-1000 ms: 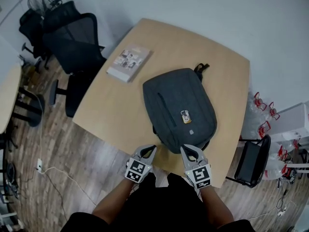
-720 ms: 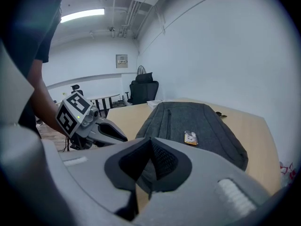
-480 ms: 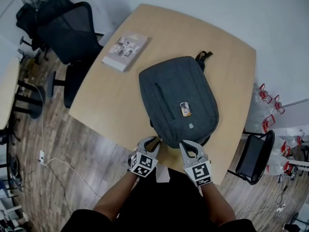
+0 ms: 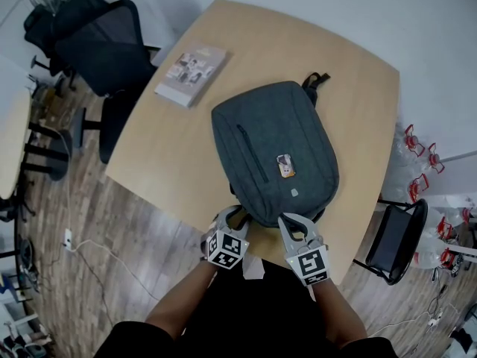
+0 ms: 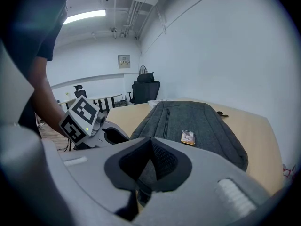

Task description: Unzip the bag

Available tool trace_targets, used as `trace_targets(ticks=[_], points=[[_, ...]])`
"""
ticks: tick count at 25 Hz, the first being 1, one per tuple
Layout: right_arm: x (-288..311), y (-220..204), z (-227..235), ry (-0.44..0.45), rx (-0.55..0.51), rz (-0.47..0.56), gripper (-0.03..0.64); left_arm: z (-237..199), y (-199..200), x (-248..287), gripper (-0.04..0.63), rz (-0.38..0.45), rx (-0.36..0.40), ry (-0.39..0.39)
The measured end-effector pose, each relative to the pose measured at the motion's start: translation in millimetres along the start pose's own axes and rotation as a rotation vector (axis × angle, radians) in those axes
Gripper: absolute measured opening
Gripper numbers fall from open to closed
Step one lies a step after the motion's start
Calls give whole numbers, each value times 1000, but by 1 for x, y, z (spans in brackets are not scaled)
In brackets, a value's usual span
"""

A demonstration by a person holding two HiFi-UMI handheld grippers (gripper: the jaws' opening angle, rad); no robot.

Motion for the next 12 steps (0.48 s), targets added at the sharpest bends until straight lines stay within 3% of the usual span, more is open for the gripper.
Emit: trace_targets(ticks=[8,12], points=[[2,-3,5,6,-9,-7,3,-4,-2,3,125,-23,-2,2],[3,-3,4,8,-13,-9,3,-2,-3,0,69,2,-40,6]])
Point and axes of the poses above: the fingertips, and each gripper's own axes: x forward along the fingers, z to its right, y out of its top, the point moved 6 cm from there along -x, backward along the fingers, and after that the axes turned 5 degrees about z, right-handed, at the moved point
